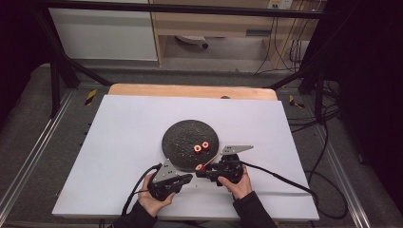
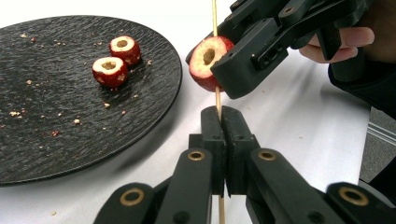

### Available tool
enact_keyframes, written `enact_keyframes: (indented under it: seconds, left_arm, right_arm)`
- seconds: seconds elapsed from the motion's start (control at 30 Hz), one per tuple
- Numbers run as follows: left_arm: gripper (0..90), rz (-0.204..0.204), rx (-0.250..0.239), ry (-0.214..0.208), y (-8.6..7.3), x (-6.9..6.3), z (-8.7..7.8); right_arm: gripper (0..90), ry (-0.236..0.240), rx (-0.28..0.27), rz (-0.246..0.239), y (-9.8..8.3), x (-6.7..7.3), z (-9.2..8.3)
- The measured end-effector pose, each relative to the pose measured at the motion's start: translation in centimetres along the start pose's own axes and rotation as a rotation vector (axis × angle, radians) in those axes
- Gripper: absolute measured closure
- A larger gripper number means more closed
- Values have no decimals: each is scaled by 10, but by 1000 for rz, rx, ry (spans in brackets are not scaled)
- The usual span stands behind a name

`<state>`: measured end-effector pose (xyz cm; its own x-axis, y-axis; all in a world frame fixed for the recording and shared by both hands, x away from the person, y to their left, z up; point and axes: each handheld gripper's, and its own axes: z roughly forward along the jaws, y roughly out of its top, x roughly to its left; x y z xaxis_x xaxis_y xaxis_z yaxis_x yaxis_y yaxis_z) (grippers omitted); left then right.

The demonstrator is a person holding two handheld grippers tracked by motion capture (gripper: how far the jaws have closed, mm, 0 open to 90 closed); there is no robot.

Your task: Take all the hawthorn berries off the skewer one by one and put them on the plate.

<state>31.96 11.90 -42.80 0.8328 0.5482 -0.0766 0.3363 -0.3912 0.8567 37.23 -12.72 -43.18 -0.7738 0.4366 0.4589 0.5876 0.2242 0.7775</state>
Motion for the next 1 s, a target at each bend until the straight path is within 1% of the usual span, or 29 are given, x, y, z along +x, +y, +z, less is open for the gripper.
enact_keyframes:
  seconds: [0.43,0.53,1.0]
  left_arm:
    - [881,7,-6,0,0,0,-1]
    - [881,9,-5,0,0,0,-2]
    - [881,15,-3,-7,-1,-1,-2]
  right_arm:
    - [596,-12,-7,-10,3,0,-4]
    - [596,-26,-11,-18,4,0,-7]
    - [597,-67,-50,-5,6,-7,-23]
